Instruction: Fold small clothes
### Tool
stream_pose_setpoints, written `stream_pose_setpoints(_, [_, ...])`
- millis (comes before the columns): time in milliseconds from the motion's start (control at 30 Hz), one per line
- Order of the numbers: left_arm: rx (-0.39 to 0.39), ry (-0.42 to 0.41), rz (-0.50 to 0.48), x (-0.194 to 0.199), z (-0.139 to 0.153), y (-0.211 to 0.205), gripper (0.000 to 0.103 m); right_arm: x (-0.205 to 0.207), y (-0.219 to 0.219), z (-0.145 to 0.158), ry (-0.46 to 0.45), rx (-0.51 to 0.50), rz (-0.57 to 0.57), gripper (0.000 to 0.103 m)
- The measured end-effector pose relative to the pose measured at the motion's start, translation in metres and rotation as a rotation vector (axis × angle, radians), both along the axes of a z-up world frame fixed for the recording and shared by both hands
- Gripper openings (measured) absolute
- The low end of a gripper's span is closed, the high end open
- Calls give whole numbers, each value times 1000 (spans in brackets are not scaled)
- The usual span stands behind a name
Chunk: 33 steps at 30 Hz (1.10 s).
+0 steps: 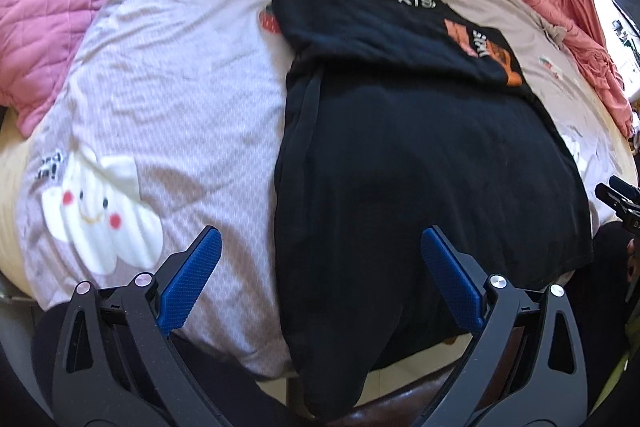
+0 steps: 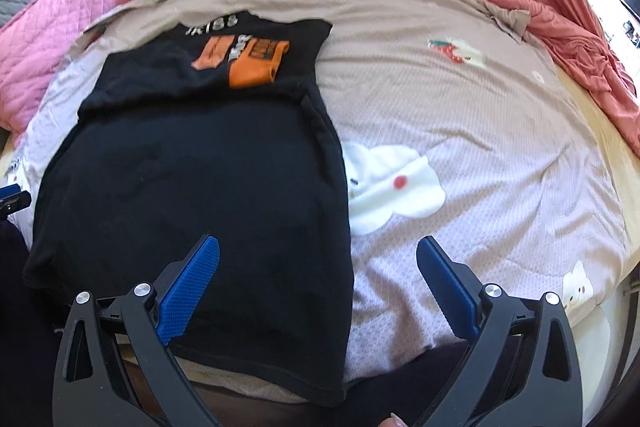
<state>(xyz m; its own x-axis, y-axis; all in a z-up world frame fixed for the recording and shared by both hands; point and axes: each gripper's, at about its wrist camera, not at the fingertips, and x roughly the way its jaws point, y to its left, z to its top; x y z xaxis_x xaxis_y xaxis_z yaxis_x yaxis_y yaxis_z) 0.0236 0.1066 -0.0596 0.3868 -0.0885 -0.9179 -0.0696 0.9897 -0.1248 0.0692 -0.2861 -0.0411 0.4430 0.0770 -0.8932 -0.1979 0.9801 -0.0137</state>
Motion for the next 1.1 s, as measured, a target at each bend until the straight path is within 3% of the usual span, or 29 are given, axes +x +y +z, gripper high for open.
stream_pose_setpoints(200, [24, 71, -7, -9, -12, -4, 94, 4, 4, -14, 59, -36, 13, 98])
stream_pose_setpoints(600, [-45, 158, 7, -12, -34, 1, 93, 11, 5, -46, 201, -53, 15, 96])
stream_pose_setpoints(667, [-70, 154, 6, -12, -33, 2, 90, 10, 4, -44, 198, -5, 31, 70])
stream_pose_setpoints(700, [-93, 144, 3, -13, -32, 3, 78, 9, 5, -43, 197, 15, 39, 46])
stream_pose_setpoints(733, [-104, 136, 2, -14, -31, 3, 70, 8, 5, -42, 193, 22, 44, 31])
stream_pose_setpoints(767, [-118, 122, 0, -15, -28, 4, 56, 7, 5, -39, 186, 37, 52, 22])
stream_pose_setpoints(800, [-119, 113, 4, -16, -25, 5, 53, 6, 7, -35, 170, 55, 64, 8])
stream_pose_setpoints(833, [-129, 106, 6, -16, -24, 7, 51, 5, 8, -31, 155, 59, 70, 8])
stream_pose_setpoints(900, [-167, 98, 11, -18, -22, 11, 30, 5, 10, -28, 149, 65, 79, 8])
stream_pose_setpoints(933, [-186, 100, 10, -19, -22, 12, 27, 5, 11, -29, 155, 58, 74, 9])
stream_pose_setpoints(1033, [-180, 111, 9, -19, -23, 10, 26, 9, 10, -37, 197, 39, 36, 14])
stream_pose_setpoints(1067, [-175, 118, 8, -18, -24, 9, 29, 10, 8, -39, 208, 37, 20, 19])
stream_pose_setpoints(1100, [-173, 121, 8, -18, -25, 8, 36, 11, 5, -41, 215, 32, 4, 31])
